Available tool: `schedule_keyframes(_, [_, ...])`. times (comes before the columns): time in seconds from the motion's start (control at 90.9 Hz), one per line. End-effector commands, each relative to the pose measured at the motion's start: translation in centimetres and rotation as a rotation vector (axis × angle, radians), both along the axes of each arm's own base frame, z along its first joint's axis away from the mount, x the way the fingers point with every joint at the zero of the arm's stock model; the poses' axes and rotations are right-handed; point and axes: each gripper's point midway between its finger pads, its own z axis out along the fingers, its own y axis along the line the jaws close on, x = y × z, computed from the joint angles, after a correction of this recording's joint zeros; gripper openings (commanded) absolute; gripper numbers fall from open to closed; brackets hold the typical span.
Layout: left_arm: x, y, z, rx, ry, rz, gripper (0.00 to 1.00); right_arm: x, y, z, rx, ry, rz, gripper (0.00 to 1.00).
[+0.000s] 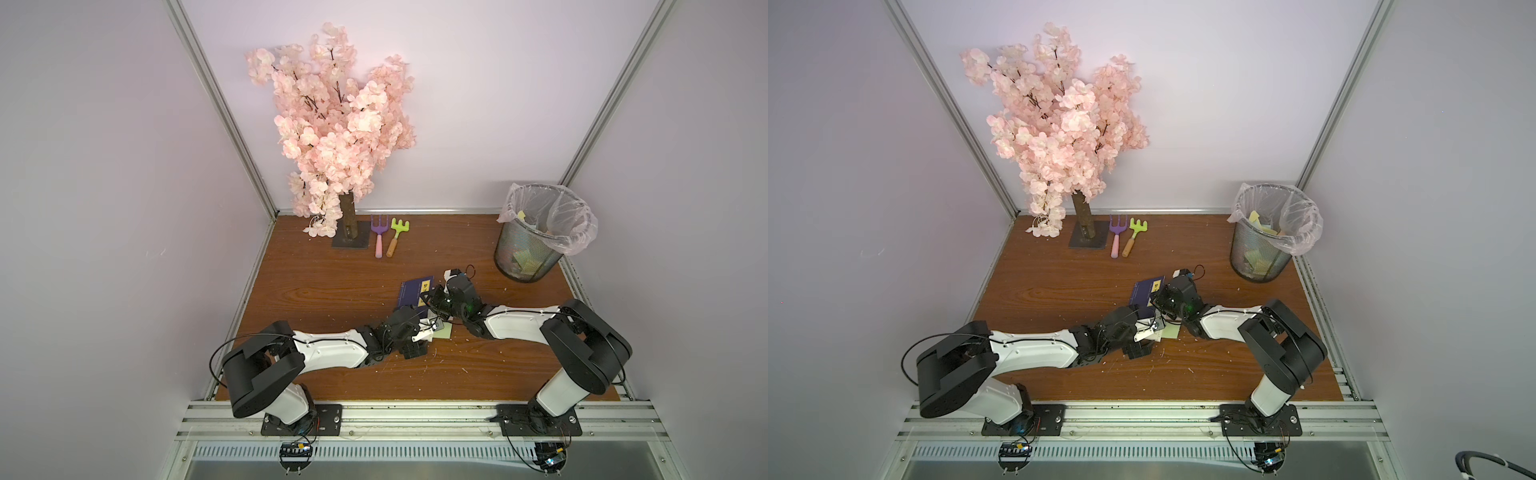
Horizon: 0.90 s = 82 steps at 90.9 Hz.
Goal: Peel off the used sticky note
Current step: Open the book at the center of the board.
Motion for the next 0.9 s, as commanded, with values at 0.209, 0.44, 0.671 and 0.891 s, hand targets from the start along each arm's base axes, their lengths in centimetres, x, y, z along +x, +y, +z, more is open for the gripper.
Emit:
schedule_keyframes(0.209, [1.5, -0.2, 1.9, -0.038, -0.107, 0.069, 0.88, 0.1, 0.1, 0.5, 0.051, -0.009, -0.007, 0.0])
schedule_keyframes(0.44, [0.7, 0.1, 1.5, -0.03, -0.08, 0.041, 0.67, 0.1, 0.1, 0.3, 0.051, -0.006, -0.009, 0.0])
schedule_keyframes(0.671, [0.5, 0.4, 1.8, -0.036, -0.076, 0.043, 0.42, 0.1, -0.1, 0.1, 0.029, -0.006, -0.011, 0.06])
schedule_keyframes(0.891, [0.5, 0.3, 2.5, -0.05, -0.066, 0.051, 0.2, 0.3, -1.0, 0.8, -0.045, -0.032, -0.02, 0.26])
